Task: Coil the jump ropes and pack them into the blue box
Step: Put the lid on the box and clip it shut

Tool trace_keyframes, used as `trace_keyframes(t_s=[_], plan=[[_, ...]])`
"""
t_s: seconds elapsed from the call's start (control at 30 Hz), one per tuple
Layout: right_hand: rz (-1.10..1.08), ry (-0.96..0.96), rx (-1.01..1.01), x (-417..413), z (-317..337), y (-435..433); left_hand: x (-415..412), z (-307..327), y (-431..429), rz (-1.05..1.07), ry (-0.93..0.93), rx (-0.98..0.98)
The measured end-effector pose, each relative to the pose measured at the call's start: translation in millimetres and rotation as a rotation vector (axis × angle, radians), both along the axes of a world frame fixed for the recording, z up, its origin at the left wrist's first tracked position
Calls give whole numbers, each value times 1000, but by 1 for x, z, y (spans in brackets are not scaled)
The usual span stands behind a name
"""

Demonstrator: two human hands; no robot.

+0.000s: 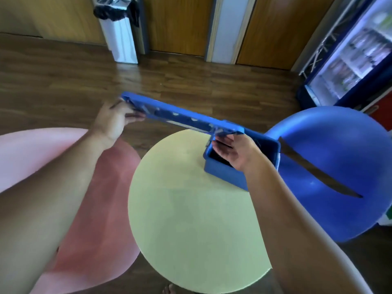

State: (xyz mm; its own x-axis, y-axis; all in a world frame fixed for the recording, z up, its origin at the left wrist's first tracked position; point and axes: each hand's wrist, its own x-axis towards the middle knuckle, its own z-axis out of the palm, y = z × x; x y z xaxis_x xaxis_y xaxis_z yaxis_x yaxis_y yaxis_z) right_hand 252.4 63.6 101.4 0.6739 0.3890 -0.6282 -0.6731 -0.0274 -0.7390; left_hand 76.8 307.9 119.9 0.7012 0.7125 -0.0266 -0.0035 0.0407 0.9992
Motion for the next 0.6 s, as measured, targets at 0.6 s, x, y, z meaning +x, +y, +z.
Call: trace_keyframes(t_s=[0.6], plan=[[-200,-237,-315,90,-34,-149,182,-50,-120,-346,547,381]])
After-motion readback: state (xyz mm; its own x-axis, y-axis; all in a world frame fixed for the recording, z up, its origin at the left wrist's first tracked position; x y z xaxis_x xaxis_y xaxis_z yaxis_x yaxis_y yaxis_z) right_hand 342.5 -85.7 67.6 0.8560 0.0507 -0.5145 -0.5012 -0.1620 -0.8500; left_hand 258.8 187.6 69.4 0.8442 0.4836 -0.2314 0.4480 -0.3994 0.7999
